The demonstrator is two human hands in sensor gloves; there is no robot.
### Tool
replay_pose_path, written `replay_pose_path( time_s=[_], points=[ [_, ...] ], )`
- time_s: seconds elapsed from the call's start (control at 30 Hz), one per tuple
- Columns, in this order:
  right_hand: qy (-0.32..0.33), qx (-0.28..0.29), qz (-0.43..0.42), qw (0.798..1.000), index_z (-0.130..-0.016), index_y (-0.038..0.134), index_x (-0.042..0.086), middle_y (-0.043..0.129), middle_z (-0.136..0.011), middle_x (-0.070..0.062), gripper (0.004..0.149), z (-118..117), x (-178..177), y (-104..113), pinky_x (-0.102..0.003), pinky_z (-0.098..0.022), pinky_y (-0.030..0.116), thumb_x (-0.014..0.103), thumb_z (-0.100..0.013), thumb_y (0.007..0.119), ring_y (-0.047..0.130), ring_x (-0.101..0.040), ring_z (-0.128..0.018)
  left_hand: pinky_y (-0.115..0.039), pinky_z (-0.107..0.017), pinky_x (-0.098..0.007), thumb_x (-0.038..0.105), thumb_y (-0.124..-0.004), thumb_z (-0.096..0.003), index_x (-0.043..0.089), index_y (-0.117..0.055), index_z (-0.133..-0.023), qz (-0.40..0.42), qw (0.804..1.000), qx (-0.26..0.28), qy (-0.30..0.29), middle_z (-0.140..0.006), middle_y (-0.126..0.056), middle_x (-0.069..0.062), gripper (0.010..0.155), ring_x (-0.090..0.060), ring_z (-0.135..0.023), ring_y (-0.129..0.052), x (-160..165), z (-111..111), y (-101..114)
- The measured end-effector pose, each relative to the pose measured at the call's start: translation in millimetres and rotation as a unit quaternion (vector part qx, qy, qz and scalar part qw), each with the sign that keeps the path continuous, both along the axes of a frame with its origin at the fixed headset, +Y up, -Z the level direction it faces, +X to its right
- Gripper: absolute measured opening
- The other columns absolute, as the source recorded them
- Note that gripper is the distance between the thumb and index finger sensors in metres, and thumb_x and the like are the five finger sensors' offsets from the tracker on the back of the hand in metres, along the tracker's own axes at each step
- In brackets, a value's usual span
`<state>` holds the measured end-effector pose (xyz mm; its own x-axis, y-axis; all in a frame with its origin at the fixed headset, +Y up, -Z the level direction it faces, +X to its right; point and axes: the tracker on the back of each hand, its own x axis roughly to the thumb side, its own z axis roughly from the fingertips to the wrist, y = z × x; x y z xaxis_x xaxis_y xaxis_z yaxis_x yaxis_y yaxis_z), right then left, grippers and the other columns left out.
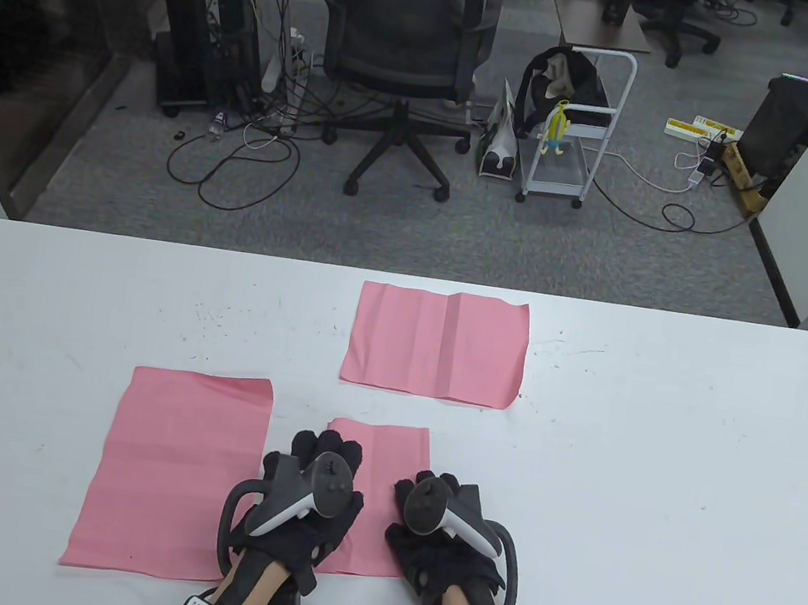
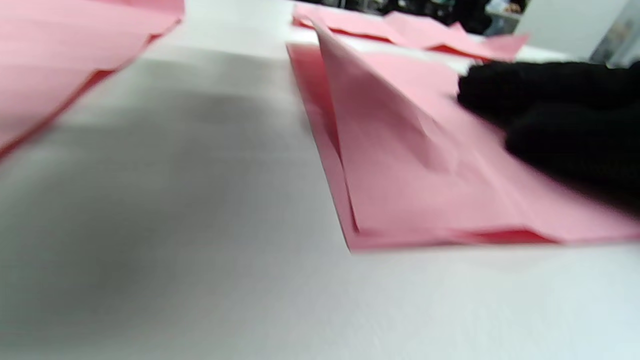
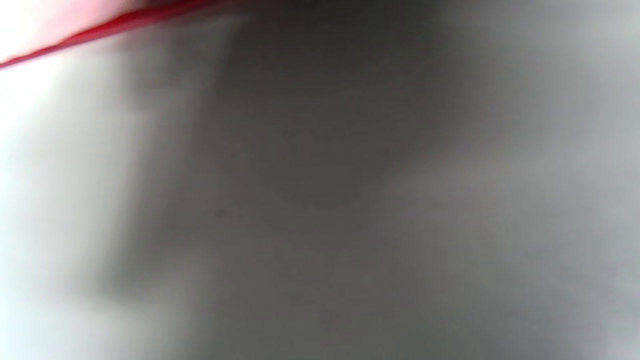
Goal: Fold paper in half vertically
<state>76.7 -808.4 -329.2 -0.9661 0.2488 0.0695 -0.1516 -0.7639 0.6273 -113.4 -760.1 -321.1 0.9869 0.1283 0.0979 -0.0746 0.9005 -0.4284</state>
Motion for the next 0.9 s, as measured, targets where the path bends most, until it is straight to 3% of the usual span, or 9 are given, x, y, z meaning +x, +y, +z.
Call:
replay_pose_path(
  time_s=[0.3,0.77,0.9],
  points=[
    [0.0,0.0,0.0,1.0,-0.104,0.017,0.04,0.003,-0.113,0.006,0.066,0,0,0,-0.056,-0.075,0.008,0.054,-0.051,0.054,-0.001,-0.026,-0.105,-0.018,-0.085,-0.064,0.063,-0.037,-0.054,0.04,-0.003,-0.114,-0.072,0.993,-0.089,-0.022,-0.125,0.004,0.007,0.073,-0.032,-0.117,-0.002,7,-2,-46],
    [-0.001,0.0,0.001,1.0,-0.104,0.017,0.04,0.003,-0.114,0.006,0.066,0,0,1,-0.056,-0.075,0.008,0.054,-0.051,0.054,0.0,-0.026,-0.105,-0.015,-0.084,-0.064,0.064,-0.034,-0.0527,0.04,0.0,-0.113,-0.076,0.993,-0.084,-0.025,-0.123,0.007,0.007,0.074,-0.032,-0.116,0.002,7,0,-48],
    [-0.014,0.039,0.012,0.999,-0.107,0.027,0.035,0.021,-0.117,0.003,0.067,-1,2,19,-0.059,-0.078,0.025,0.053,-0.051,0.058,0.021,-0.029,-0.11,-0.015,-0.084,-0.064,0.064,-0.034,-0.0527,0.04,0.0,-0.113,-0.076,0.993,-0.083,-0.025,-0.123,0.007,0.007,0.074,-0.032,-0.116,0.001,7,0,-47]
  ],
)
